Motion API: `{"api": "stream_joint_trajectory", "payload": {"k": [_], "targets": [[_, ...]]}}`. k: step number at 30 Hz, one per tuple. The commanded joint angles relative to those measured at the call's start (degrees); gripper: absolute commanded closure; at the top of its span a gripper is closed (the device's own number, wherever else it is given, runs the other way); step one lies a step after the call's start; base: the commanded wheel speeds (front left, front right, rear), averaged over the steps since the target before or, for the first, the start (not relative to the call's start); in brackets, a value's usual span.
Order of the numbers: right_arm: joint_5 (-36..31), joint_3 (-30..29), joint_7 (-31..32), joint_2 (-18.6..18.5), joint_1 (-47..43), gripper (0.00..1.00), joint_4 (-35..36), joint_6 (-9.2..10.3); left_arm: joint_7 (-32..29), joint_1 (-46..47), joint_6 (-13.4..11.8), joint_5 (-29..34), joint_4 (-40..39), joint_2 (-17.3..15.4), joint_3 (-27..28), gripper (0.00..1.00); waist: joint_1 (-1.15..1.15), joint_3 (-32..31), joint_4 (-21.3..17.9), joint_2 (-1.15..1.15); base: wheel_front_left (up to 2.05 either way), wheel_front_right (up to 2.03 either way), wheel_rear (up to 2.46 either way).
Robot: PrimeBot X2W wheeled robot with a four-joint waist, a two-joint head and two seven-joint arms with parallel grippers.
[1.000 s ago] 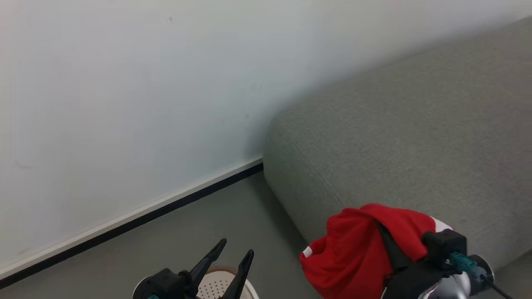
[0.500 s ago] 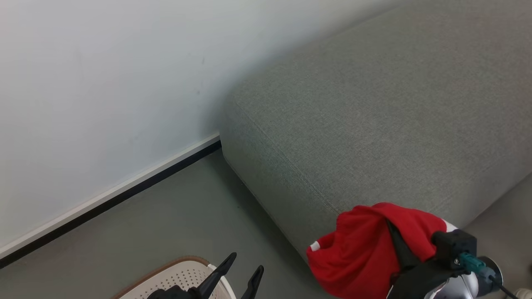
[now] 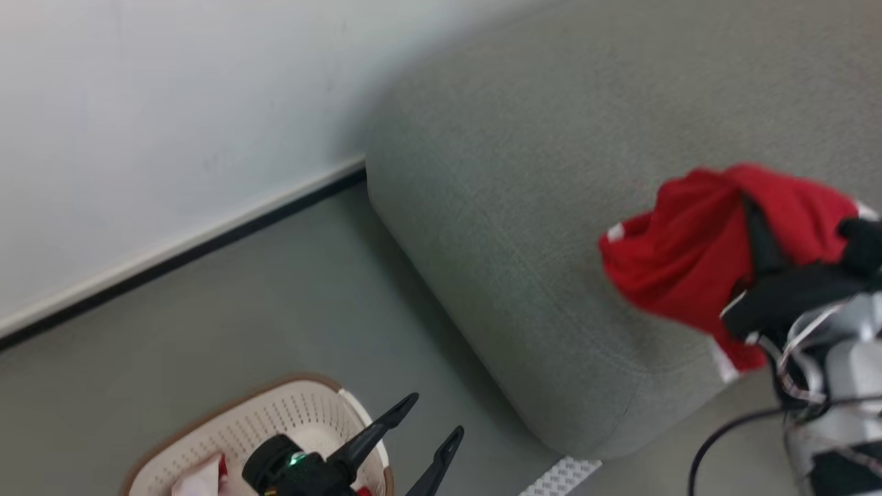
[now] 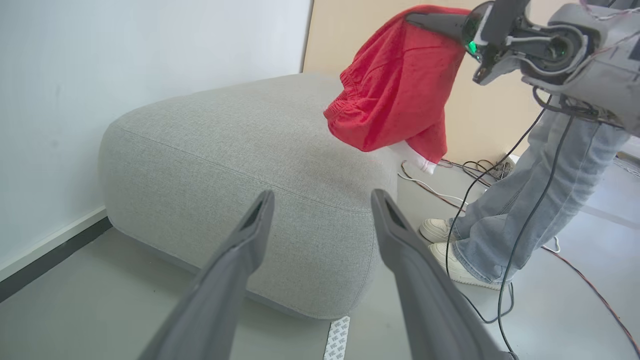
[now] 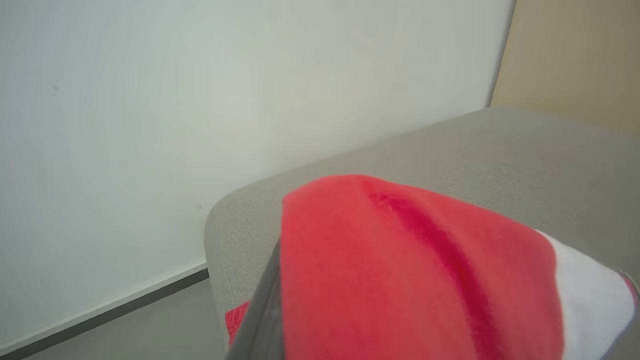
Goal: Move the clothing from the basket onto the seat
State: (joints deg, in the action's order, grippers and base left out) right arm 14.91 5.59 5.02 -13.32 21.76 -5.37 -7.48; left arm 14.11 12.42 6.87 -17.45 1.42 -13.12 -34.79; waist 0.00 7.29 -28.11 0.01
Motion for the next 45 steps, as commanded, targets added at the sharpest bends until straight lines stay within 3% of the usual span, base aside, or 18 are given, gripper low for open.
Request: {"api": "stream_joint_trajectory", "payload": {"k": [1, 11, 21, 26, 27, 28, 29, 35, 45], "targets": [[2.08, -0.99, -0.52, -1.23, 4.19, 1.00, -2.53, -0.02, -0.59, 1.63, 0.14, 0.90, -1.25, -1.16, -0.60, 0.00, 0.00, 10.17, 6.30, -0.01, 0.00, 0.00, 0.00], [9.96, -7.65, -1.83, -11.18, 25.79, 1.00, -16.08, -0.02, -2.94, 9.10, 0.41, 3.16, -9.91, -2.56, -3.94, 0.00, 0.00, 25.68, 15.70, -0.01, 0.00, 0.00, 0.00], [4.81, -11.95, -3.83, -19.82, 39.98, 1.00, -28.80, -0.02, -1.89, 11.10, 0.05, 4.10, -14.49, -2.00, -5.54, 0.00, 0.00, 31.92, 23.17, -0.01, 0.00, 0.00, 0.00], [0.71, -12.44, -3.73, -20.31, 41.81, 1.00, -33.42, -0.02, -1.22, 10.69, -0.78, 3.72, -16.19, -1.77, -4.94, 0.00, 0.00, 33.39, 24.72, -0.01, 0.00, 0.00, 0.00], [-0.29, -12.70, -4.02, -19.80, 41.89, 0.88, -34.41, -0.02, -1.00, 10.64, -0.74, 3.72, -16.34, -1.74, -4.99, 0.00, 0.00, 33.40, 24.98, -0.01, 0.00, 0.00, 0.00], [-1.03, -13.16, -4.32, -19.33, 41.58, 0.60, -35.30, -0.02, -0.85, 10.59, -0.74, 3.68, -16.45, -1.56, -5.17, 0.00, 0.00, 33.28, 25.29, -0.01, 0.00, 0.00, 0.00], [-1.38, -14.39, -4.78, -18.90, 41.14, 0.00, -36.41, -0.02, -0.69, 10.55, -0.70, 3.62, -16.41, -1.35, -5.41, 0.00, 0.00, 33.13, 25.59, -0.01, 0.00, 0.00, 0.00], [-4.36, -16.61, -7.66, -16.00, 37.69, 0.00, -39.57, -0.02, -0.06, 9.95, -0.62, 2.88, -14.66, -0.97, -6.16, 0.00, 0.00, 30.52, 26.23, -0.01, 0.00, 0.00, 0.00], [-4.53, -11.94, -8.31, -13.73, 27.25, 0.00, -39.73, 0.00, 0.85, 7.58, -0.48, -1.56, -8.16, 1.27, -5.71, 0.00, 0.00, 16.73, 26.78, -0.01, 0.00, 0.00, 0.00]]}}
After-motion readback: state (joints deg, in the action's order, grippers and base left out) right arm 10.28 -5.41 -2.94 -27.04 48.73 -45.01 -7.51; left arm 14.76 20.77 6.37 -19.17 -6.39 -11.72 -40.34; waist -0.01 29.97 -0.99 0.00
